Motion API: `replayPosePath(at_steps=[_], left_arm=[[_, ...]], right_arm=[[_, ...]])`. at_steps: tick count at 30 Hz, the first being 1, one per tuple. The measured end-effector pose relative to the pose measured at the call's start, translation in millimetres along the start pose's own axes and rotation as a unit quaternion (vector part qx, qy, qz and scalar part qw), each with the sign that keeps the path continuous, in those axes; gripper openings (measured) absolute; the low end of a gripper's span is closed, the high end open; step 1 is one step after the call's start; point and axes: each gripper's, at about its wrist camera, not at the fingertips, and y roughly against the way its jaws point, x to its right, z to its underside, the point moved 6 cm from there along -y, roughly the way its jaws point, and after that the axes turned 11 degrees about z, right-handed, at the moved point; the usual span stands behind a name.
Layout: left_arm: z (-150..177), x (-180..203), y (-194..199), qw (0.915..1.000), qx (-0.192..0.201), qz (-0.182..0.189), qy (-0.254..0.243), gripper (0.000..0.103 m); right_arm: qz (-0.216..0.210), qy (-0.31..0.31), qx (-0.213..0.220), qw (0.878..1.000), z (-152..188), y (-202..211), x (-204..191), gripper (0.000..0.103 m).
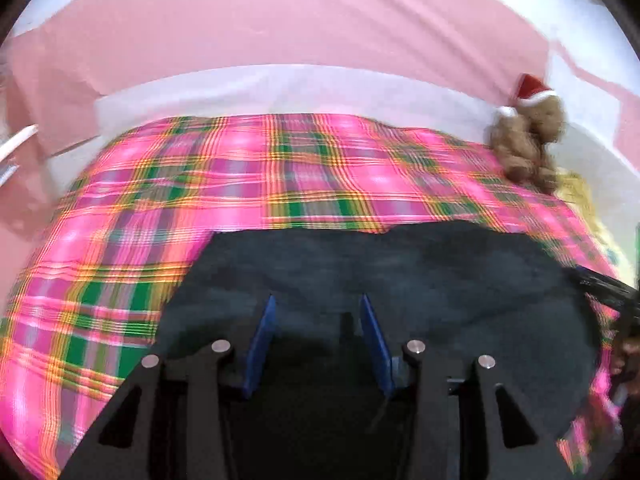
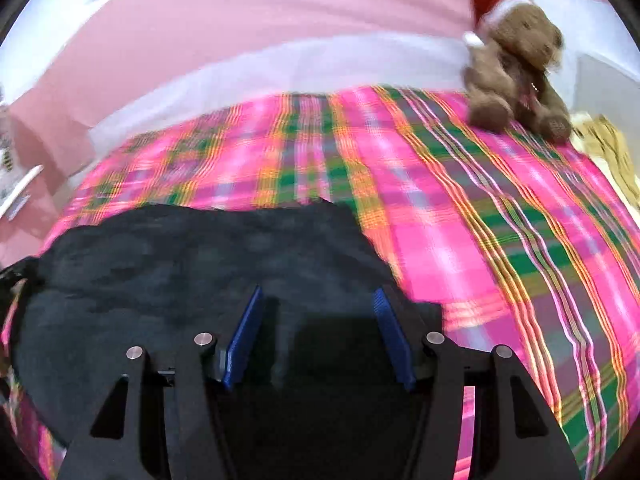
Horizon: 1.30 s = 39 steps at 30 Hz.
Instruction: Fold large clothes
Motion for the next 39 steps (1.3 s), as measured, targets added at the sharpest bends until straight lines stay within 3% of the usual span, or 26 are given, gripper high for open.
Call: replayPosePath(at_steps=[3,8,13,19,27,33,39], left_arm=[[15.8,-37.7,-18.0,0.9993,-0.01,-0.008,0.035,0.047],[25.9,-36.4,-32.7,0.9995,0.009,-0.015,0.025,0.048],[26.0,-41.7,-40.6,0.999,0.013,0.002,0.042,0.048],[17.9,-38.2,-27.6,0.9992,0.001,-0.012,0.039,0.048],[28.3,-50.0,38.3,0.9968,0.039,0.011,0.069,0.047],[59.5,-48.3,17.1,0.9977,0.011,0.011,0.067,0.046],[57.7,-42.8,19.7,0.998,0.007,-0.007,0.063,0.046]], right_arm=[[-0.004,-0.02,0.007,1.0,7.2,-10.2,5.5,0.058],[0.018,-0.006,0.006,1.0,7.0,-22.4,-0.7,0.059],[0.008,-0.018,0.004,1.0,9.7,-27.6,2.8,0.059],[0.012,-0.029,0.005,1.0,2.1,0.2,11.9,0.059],[-0.022,-0.025,0.039,0.999,17.9,56.8,25.1,0.06],[-0.019,-0.004,0.002,1.0,41.7,23.9,15.4,0.06],[-0.017,-0.01,0.004,1.0,39.2,32.2,19.6,0.06]])
